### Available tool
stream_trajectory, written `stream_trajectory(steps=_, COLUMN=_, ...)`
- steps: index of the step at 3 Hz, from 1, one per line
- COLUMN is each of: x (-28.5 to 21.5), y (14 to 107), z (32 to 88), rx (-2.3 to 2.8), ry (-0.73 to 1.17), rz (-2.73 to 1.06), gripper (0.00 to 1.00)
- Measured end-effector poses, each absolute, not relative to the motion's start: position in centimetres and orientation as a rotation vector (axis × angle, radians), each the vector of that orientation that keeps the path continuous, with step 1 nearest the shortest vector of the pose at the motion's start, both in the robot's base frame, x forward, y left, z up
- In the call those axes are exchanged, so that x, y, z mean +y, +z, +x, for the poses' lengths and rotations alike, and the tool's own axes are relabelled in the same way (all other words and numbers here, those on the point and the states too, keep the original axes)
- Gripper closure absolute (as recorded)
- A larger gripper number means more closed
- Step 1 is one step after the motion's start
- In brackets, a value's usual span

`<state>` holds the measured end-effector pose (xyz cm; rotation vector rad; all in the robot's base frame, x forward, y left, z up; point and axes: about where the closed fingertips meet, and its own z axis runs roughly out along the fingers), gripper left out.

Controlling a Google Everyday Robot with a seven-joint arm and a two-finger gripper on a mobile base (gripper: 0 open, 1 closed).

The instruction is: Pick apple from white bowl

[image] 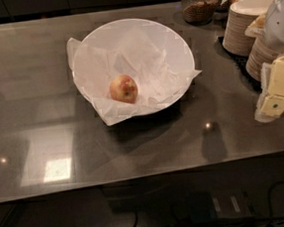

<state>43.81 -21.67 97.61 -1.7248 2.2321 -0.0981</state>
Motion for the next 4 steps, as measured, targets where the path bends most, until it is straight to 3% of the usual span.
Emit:
stream_trajectory(steps=2, x=-20.7, y=98.1, z=44.6, rx=2.192, ry=-0.089, rz=-1.727, gripper=0.00)
stream_trajectory(steps=4, x=-14.0, y=99.2, z=48.8, rx=1.994, ry=0.059, rz=-1.863, gripper=0.00)
